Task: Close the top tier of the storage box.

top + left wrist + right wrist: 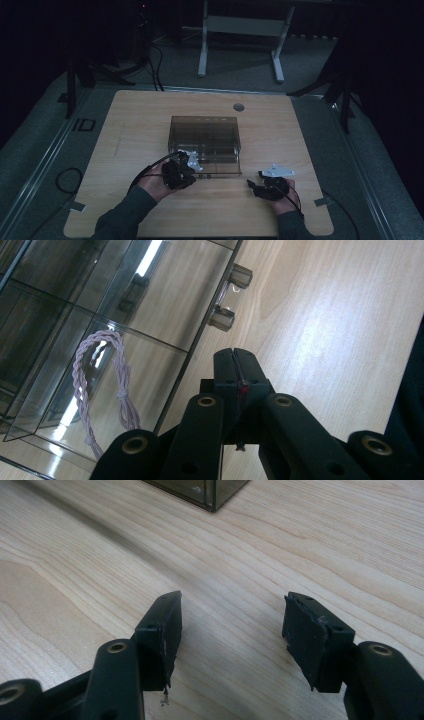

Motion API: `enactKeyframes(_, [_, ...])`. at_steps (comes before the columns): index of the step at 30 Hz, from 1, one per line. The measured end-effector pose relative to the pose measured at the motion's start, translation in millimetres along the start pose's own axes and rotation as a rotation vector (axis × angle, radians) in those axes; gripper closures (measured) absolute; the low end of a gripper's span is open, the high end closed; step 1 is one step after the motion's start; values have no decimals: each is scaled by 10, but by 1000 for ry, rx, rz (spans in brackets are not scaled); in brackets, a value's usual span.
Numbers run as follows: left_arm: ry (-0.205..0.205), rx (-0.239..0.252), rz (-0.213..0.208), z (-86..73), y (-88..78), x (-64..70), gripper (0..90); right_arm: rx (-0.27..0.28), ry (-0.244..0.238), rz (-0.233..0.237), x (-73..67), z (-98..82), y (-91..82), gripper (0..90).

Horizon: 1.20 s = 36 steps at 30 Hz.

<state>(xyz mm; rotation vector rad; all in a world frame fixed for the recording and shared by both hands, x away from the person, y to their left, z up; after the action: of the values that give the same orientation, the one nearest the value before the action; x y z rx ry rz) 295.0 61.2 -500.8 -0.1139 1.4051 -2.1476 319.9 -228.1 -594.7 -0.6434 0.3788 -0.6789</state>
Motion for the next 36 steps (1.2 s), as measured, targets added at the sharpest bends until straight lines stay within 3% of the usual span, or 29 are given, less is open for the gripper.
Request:
enactKeyframes(19, [25,-32,44,62,131,35,900,0,0,1,0,0,0,406])
enactKeyframes(36, [24,-39,52,75,248,72,900,0,1,1,-1,0,1,405])
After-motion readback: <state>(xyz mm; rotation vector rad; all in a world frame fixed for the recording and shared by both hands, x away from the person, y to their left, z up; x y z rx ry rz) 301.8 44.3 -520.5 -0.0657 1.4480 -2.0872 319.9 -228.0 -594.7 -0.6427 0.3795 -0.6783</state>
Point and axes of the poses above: each handheld gripper's, and its own axes: y roughly forward along the jaws, z roughly out of its top, x roughly to its right, the point moved 4 cm from there along y, roughly forward along the jaws, and after that the axes turned 11 degrees about z, right-handed, at the moved point
